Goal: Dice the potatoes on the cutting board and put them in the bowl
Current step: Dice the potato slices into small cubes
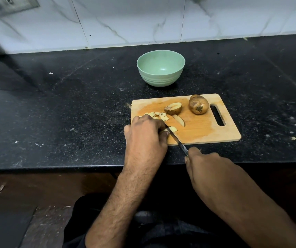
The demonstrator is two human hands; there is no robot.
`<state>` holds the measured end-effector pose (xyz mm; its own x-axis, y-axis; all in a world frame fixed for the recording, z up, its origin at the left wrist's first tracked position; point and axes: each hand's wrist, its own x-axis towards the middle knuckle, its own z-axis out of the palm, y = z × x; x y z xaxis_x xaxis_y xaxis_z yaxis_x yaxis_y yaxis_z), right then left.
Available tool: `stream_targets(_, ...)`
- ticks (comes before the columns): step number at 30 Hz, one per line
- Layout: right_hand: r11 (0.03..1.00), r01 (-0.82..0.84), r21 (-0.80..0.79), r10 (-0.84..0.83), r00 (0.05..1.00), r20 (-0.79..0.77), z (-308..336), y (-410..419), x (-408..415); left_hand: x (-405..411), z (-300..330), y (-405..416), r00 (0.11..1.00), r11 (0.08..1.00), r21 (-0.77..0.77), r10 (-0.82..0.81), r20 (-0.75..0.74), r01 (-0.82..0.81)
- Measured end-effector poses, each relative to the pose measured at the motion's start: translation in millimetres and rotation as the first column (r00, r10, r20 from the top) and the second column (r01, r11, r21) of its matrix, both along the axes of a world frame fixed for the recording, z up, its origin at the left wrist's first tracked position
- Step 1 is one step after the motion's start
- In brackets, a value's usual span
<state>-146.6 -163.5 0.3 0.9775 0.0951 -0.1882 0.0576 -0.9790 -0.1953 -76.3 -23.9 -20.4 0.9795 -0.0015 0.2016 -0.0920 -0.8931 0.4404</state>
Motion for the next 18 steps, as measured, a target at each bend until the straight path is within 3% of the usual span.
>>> stream_targets(12,1.000,0.025,0.006,-0.023,0.983,-0.182,18,-29,-33,-4,-3,-1,1.000,1.000,-0.005,0.029,0.001,-0.029)
stream_targets(18,0.997,0.036,0.074,-0.033,0.998,-0.046,25,-27,-33,-10,-5,7,1.000,0.999,-0.037,0.019,-0.005,-0.020)
